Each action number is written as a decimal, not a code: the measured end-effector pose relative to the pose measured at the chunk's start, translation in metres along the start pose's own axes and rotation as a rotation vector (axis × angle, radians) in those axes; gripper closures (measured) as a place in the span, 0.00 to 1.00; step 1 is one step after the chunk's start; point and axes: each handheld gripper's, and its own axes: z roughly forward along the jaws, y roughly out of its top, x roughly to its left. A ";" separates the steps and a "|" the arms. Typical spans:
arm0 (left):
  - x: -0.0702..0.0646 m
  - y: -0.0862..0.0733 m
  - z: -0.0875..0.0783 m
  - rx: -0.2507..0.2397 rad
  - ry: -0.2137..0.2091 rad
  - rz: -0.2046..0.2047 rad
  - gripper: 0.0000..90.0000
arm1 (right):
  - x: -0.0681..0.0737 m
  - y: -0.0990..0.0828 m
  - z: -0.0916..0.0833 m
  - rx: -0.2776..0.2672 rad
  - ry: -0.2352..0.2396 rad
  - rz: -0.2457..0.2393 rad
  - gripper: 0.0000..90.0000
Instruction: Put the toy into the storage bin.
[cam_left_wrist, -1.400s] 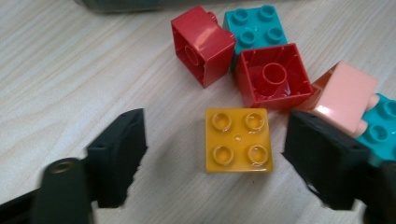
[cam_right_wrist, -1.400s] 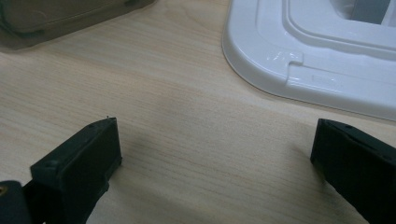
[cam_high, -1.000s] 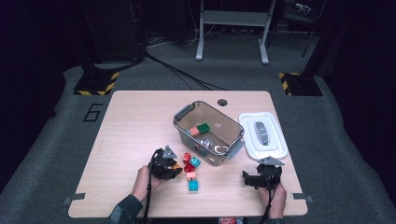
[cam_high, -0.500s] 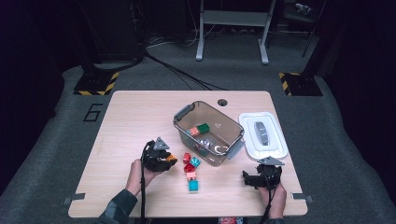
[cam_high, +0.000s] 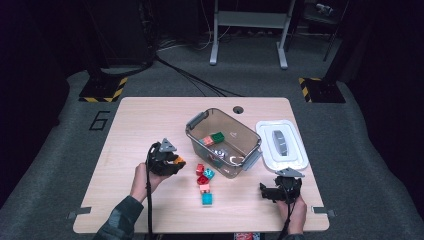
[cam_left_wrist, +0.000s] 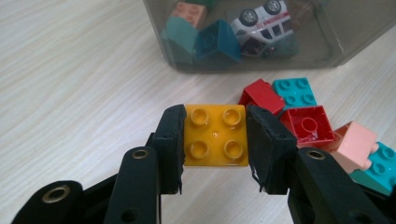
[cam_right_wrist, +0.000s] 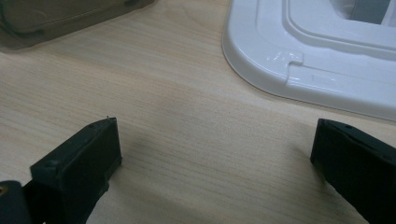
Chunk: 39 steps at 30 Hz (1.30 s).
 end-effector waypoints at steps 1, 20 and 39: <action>0.001 0.001 -0.001 -0.003 0.001 -0.006 0.65 | 0.000 0.000 0.000 0.000 0.000 0.000 0.01; 0.013 0.030 -0.018 -0.039 0.040 0.016 0.65 | 0.000 0.000 0.000 0.000 0.000 0.000 0.01; 0.014 0.070 -0.029 -0.075 0.055 0.053 0.65 | 0.000 0.000 0.000 0.000 0.001 0.000 0.01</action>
